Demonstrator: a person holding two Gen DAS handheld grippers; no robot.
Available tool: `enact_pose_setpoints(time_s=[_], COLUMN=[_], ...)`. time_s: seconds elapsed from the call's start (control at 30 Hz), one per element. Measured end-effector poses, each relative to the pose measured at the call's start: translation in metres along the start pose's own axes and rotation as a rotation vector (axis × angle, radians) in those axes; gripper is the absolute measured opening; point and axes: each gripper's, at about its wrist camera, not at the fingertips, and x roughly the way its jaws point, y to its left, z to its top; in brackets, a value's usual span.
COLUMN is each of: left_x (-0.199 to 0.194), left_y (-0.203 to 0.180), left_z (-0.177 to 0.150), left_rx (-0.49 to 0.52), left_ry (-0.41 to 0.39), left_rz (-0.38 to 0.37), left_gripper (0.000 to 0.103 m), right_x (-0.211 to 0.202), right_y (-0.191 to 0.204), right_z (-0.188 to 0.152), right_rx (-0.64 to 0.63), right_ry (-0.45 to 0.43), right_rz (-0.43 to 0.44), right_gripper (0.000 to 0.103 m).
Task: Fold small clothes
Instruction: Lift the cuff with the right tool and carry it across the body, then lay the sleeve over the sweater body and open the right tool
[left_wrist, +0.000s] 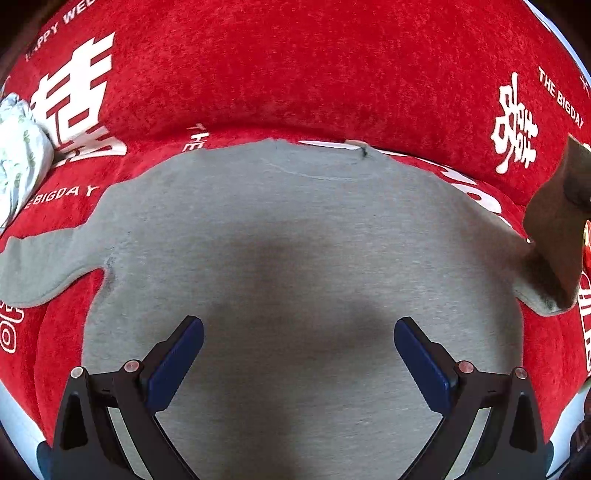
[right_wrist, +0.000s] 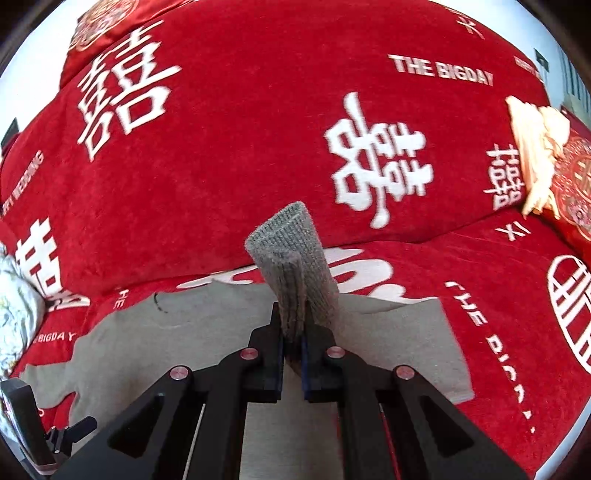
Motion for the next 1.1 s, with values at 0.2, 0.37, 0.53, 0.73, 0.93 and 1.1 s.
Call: enact_pose_setpoints(time_s=[0.2,0.37,0.53,0.73,0.93,1.1], left_x=[-0.001,-0.004,-0.008,-0.01,-0.012,-0.014], left_y=[0.022,0.041,0.056,0.072,0.087,0.102], left_z=[-0.003,-0.007,-0.012,-0.015,-0.017,-0.019], left_rx=[-0.024,-0.047,-0.054,-0.072,-0.087,-0.108], left_ry=[-0.008,-0.009,-0.02,-0.024,-0.028,-0.032], left_rz=[0.005,0.001,0.005,0.0,-0.001,-0.002], left_gripper=[0.103,0.103,0.103,0.103,0.103,0.103], right_x=[0.007,0.017,0.025,0.033,0.043,0.051], right_y=[0.044,0.079,0.114,0.15,0.184,0.211], right_z=[-0.003,-0.009,-0.017,-0.025,-0.035,-0.044], right_rx=[-0.064,-0.11,-0.157,-0.213,-0.266,-0.306], right_ry=[0.008,0.024,0.041,0.056,0.078,0.101], right_rz=[0.026,0.048,0.074,0.096,0.115,0.126], right_gripper=[0.007,0.007,0.007,0.007,0.007,0.007])
